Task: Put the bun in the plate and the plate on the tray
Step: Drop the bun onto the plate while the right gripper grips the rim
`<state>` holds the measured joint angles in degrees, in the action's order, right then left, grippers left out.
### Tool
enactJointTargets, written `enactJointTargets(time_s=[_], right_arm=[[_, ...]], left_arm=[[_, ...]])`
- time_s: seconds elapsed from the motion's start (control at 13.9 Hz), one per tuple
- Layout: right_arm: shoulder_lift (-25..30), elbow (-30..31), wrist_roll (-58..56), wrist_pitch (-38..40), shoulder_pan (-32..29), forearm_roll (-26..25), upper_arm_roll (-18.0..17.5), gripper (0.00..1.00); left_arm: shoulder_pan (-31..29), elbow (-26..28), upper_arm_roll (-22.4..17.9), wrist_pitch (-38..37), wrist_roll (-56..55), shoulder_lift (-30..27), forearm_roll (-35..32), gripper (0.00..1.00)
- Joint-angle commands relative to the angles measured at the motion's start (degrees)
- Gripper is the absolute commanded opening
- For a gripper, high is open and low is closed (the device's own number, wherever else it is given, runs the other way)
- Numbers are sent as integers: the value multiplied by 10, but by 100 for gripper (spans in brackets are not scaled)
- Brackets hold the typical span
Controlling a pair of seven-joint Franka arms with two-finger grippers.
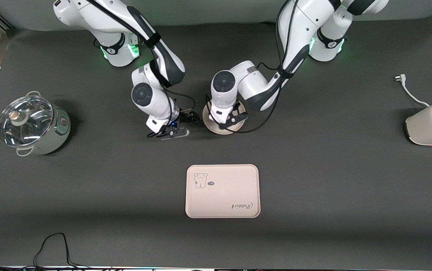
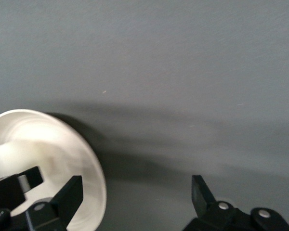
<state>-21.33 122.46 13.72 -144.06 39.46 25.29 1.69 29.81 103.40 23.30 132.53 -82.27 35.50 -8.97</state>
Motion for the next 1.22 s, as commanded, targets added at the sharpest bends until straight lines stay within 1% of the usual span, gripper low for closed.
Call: enactJointTargets(time_s=[0.0, 0.14, 0.22, 0.29, 0.36, 0.43, 0.57, 0.72, 0.79, 0.86, 1.08, 1.15], right_arm=[[-22, 1, 3, -41, 34, 30, 5, 100], [-34, 1, 5, -59, 38, 31, 5, 100], [-40, 1, 9, -68, 51, 31, 5, 100], [-46, 1, 10, -78, 59, 33, 5, 100], [-51, 1, 10, -86, 61, 44, 5, 100], [-54, 1, 9, -89, 70, 55, 5, 100], [-57, 1, 9, -90, 80, 68, 5, 98], [-63, 1, 9, -102, 82, 68, 5, 85], [-66, 1, 9, -111, 89, 68, 5, 76], [-71, 1, 9, -117, 96, 69, 6, 64], [-72, 1, 9, -118, 96, 69, 6, 26], [-72, 1, 9, -117, 96, 69, 6, 15]], left_arm=[[7, -13, -7, -10, -18, 2, -11, 100], [0, -14, -11, -17, -13, -5, -13, 100], [-9, -14, -15, -25, -11, -19, -15, 100], [-24, -20, -25, -51, 3, -34, -18, 100], [-44, -26, -26, -80, 33, -53, -18, 100], [-77, -30, -26, -102, 73, -72, -18, 100], [-142, -35, -26, -129, 141, -107, -16, 100], [-209, -36, -27, -154, 218, -135, -17, 100], [-253, -36, -26, -160, 263, -144, -17, 100], [-292, -35, -26, -161, 298, -148, -15, 100], [-372, -35, -26, -161, 383, -157, -18, 100], [-392, -35, -27, -164, 415, -161, -18, 100]])
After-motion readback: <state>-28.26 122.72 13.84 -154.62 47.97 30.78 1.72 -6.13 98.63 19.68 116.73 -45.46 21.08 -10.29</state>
